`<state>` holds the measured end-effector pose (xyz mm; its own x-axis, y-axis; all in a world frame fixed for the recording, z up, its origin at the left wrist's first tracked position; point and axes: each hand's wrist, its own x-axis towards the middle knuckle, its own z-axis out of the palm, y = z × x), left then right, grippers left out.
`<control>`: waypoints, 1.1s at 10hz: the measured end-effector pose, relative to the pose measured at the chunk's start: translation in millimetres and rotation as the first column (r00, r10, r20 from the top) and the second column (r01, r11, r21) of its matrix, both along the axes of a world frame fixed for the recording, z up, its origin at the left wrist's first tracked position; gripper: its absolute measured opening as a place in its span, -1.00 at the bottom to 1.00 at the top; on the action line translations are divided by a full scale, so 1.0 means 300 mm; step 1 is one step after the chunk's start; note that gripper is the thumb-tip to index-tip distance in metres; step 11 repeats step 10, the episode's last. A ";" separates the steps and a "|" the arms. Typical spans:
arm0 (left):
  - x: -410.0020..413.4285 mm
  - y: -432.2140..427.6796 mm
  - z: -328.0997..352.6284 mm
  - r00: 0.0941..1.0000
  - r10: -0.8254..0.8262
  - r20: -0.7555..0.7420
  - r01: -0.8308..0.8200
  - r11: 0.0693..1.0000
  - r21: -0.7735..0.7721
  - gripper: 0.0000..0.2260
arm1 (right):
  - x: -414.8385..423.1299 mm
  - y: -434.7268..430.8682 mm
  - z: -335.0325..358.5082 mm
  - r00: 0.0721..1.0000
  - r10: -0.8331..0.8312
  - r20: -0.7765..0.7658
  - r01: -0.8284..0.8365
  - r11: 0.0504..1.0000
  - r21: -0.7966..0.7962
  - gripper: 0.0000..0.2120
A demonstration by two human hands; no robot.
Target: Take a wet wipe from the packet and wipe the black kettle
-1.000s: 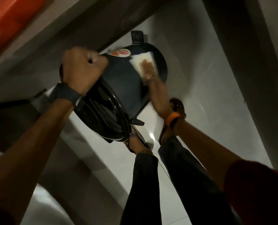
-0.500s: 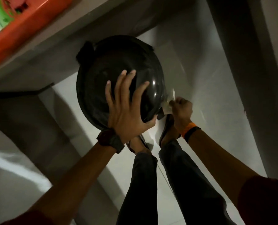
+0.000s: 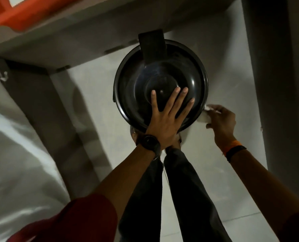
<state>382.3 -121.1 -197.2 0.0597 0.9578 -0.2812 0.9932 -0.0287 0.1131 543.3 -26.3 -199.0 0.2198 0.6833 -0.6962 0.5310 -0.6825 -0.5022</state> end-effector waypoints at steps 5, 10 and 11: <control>-0.508 0.131 0.610 0.894 0.391 0.220 -0.445 0.831 0.332 -0.36 | -0.060 -0.162 0.324 0.864 0.500 0.061 -0.503 0.862 0.058 -0.77; -0.704 0.285 0.773 0.830 0.541 0.135 -0.550 0.758 0.350 -0.38 | -0.478 0.018 0.121 0.034 0.938 0.345 -0.988 0.084 -0.130 -0.72; -0.704 0.285 0.773 0.830 0.541 0.135 -0.550 0.758 0.350 -0.38 | -0.478 0.018 0.121 0.034 0.938 0.345 -0.988 0.084 -0.130 -0.72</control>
